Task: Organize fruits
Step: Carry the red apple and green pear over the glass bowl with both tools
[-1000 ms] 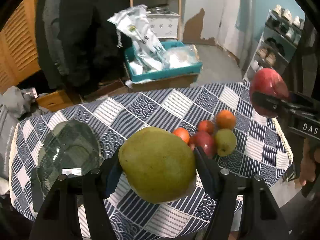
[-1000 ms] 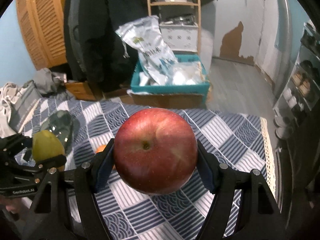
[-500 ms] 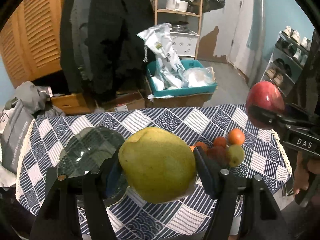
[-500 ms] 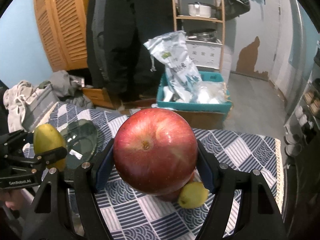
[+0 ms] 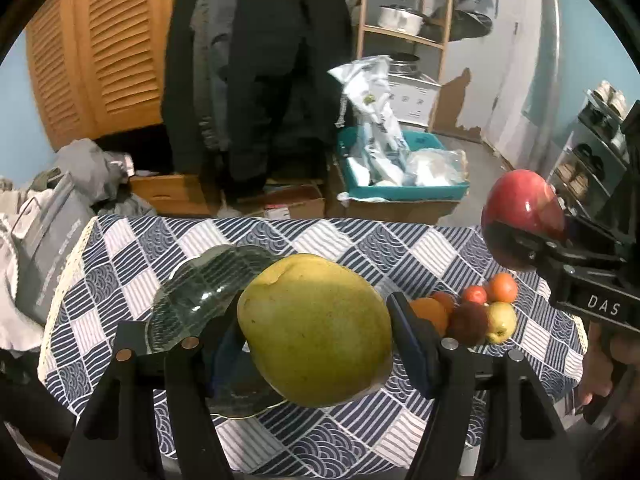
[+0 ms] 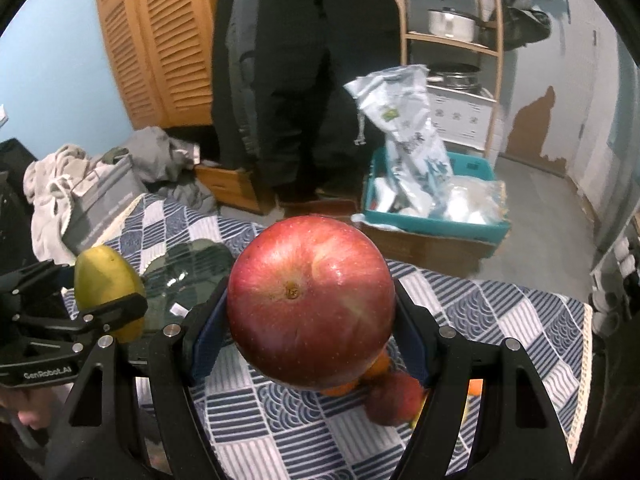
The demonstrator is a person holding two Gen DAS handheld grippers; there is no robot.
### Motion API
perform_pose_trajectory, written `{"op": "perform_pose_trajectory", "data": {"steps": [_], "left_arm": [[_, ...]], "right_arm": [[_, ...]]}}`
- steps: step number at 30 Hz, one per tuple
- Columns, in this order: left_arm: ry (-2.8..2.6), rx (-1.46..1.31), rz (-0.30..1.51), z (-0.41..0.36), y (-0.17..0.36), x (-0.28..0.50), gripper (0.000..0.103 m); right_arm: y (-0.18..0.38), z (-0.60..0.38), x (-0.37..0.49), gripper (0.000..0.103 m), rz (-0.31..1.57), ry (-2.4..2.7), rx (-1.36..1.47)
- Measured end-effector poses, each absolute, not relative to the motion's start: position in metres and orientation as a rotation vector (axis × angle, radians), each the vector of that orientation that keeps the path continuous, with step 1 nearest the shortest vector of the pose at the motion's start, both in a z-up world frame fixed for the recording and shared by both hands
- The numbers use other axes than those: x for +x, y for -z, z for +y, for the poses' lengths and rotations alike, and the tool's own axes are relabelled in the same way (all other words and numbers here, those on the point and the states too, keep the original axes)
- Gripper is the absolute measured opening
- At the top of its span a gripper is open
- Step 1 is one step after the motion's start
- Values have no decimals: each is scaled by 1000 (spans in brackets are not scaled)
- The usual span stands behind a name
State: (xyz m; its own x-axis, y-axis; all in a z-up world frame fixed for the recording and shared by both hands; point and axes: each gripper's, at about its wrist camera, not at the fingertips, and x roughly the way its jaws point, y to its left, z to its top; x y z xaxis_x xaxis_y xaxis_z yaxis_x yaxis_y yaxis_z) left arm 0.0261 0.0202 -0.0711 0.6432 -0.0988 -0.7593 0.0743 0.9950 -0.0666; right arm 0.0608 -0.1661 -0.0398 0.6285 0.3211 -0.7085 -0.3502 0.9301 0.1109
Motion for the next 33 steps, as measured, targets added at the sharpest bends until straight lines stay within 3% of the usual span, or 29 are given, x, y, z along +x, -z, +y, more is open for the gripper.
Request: {"op": "perform_pose_trajectory", "data": {"steps": [13, 33], "left_arm": [[-5, -91, 916, 78, 97, 32, 70], [-132, -149, 1100, 145, 188, 55, 70]], "right_arm": [[68, -100, 91, 74, 874, -479, -57], [153, -3, 122, 74, 1074, -620, -153]]}}
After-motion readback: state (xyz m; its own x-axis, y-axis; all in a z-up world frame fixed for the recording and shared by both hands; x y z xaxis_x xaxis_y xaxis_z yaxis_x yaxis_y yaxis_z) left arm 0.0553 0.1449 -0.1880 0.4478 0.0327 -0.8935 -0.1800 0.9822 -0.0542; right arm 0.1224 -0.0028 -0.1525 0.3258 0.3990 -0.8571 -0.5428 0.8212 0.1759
